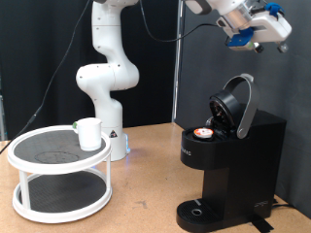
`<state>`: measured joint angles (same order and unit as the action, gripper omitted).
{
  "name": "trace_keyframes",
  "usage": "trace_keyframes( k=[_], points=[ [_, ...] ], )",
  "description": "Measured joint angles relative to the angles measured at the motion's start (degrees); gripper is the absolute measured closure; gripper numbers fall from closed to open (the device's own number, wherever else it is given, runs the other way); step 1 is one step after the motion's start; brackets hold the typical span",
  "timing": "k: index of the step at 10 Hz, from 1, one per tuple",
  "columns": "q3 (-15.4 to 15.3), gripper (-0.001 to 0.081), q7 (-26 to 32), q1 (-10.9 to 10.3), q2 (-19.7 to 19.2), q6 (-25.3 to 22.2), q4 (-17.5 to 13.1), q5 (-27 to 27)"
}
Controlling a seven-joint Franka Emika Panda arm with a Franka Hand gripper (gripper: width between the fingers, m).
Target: Make a cup of coffee with the keurig machine
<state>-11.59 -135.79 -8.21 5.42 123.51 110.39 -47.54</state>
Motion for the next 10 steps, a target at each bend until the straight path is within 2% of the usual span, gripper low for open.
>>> trace_keyframes(
  k=[3, 5, 6, 8, 9, 10],
  points=[
    [-0.5, 0.0072, 0.4, 0.0, -0.4, 0.1, 0.0, -0.2],
    [-0.1, 0.0072, 1.4, 0.4, -0.1, -2.0, 0.6, -0.1],
    [0.1, 0.0161, 1.4, 0.7, 0.0, -3.0, 1.3, 0.4],
    [0.6, 0.0161, 1.2, 1.4, 0.2, -4.0, 3.2, 1.1],
    [0.8, 0.0361, 1.3, 1.7, 0.3, -4.0, 4.1, 1.1],
    [1.0, 0.0507, 1.4, 1.9, 0.5, -3.9, 4.9, 1.1]
  ],
)
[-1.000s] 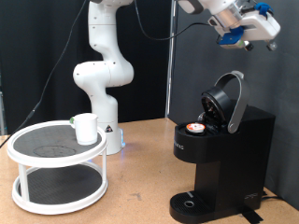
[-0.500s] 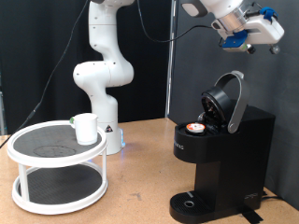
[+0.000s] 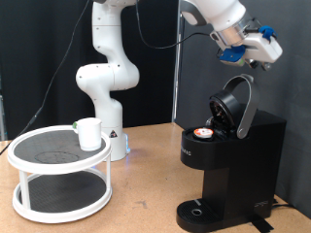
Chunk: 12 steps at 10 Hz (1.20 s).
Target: Make a cup of coffee with the keurig machine
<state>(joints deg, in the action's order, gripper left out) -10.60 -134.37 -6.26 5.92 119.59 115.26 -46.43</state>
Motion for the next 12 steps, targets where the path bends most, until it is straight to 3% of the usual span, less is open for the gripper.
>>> trace_keyframes(
  k=[1, 2, 3, 8, 12],
  points=[
    [0.1, 0.0644, 0.3, 0.3, 0.2, 0.1, 0.6, 0.0],
    [0.2, 0.0644, 0.6, 0.6, 0.4, 0.1, 1.1, 0.0],
    [0.3, 0.0778, 1.0, 0.8, 0.5, 0.2, 1.5, 0.0],
    [0.4, 0.0805, 2.0, 1.7, 1.0, 0.5, 2.8, 0.0],
    [1.5, 0.0806, 5.7, 2.6, 3.6, 2.6, 4.9, -0.3]
  ],
)
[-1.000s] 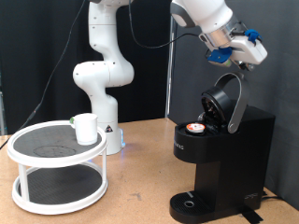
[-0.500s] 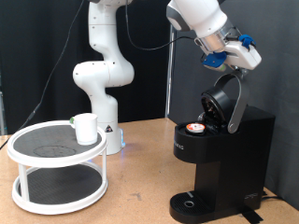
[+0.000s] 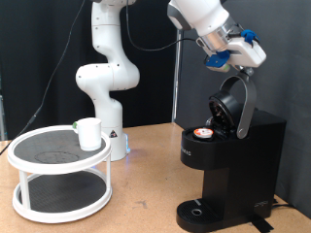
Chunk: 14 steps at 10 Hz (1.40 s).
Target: Make a cup of coffee with the keurig machine
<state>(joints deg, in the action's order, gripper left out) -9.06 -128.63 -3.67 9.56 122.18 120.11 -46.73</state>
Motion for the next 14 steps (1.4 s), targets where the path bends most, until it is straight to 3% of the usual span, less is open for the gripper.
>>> trace_keyframes(
  k=[2, 6, 14],
  points=[
    [0.9, 0.0806, 1.1, 0.9, 1.5, 0.0, 1.1, 0.3],
    [2.0, 0.0806, -0.5, 3.7, 2.6, -1.1, 2.5, 6.2],
    [3.4, 0.0806, -2.8, 7.7, 1.8, -3.1, 4.1, 14.2]
  ],
)
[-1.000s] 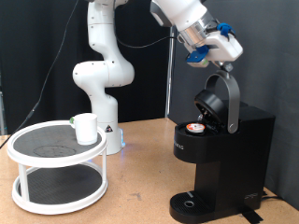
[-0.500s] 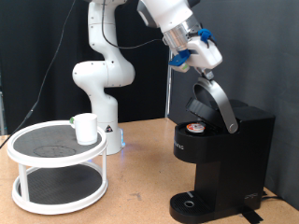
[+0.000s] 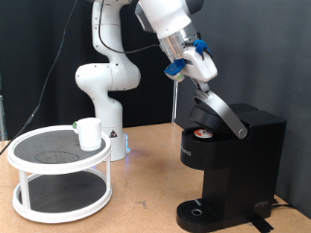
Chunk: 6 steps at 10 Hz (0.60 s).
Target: Make a cup of coffee with the keurig machine
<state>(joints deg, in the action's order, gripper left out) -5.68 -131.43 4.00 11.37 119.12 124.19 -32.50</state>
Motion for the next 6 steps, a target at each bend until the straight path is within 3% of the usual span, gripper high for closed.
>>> trace_keyframes(
  k=[4, 6],
  points=[
    [0.2, 0.0806, -3.5, 1.9, -2.9, -0.2, 1.0, 5.6],
    [0.4, 0.0806, -3.7, 2.5, -4.9, 1.9, 2.1, 6.3]
  ],
)
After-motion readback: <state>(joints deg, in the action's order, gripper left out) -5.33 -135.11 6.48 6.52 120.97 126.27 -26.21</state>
